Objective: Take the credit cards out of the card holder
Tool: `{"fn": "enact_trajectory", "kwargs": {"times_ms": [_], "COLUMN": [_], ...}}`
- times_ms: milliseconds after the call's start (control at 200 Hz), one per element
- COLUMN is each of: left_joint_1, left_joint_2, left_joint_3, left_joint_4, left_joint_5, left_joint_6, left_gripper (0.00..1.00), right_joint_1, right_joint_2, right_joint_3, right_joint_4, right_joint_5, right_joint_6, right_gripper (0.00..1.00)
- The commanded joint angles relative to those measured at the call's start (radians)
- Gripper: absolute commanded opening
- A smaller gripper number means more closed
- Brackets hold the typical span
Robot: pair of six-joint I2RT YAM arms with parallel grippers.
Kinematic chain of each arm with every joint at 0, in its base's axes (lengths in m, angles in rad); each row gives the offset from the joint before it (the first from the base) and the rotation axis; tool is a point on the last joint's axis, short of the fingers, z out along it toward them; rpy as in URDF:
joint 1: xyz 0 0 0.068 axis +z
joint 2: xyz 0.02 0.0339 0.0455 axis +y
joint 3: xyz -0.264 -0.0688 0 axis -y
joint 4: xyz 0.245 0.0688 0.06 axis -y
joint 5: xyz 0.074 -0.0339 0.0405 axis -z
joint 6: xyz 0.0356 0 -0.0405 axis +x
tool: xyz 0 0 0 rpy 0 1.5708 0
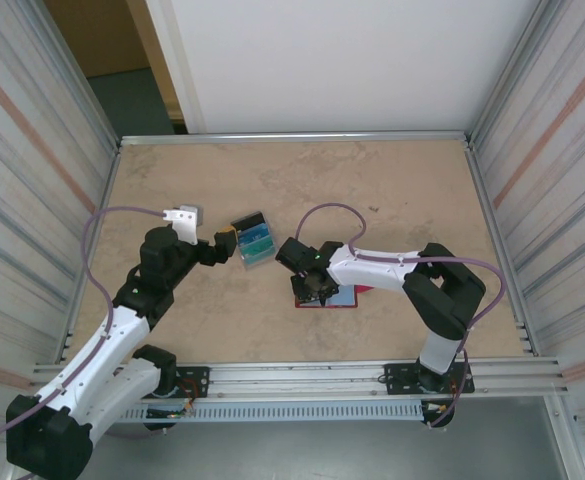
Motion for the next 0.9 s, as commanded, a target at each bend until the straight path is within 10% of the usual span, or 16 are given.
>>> {"fn": "enact_trajectory", "kwargs": {"times_ms": [0, 892], "left_joint_1": [0.003, -0.102], "left_joint_2": [-0.004, -0.007], "left_joint_3": [0.028, 0.126], "left_joint_4": [-0.002, -0.077], "left_joint_5": [-0.014, -0.051], "left_joint_6": [0.015, 0.058], "left_gripper": [0.99, 0.99], "right_joint_1": [-0.006, -0.023], "right_joint_2": [-0.009, -0.147], "right_joint_3": [-0.032, -0.087], "right_joint_4": [-0.008, 0.014], "right_joint_5": [-0.010, 0.072], "right_joint_6": [0.019, -0.003], "right_gripper": [0.34, 0.13]}}
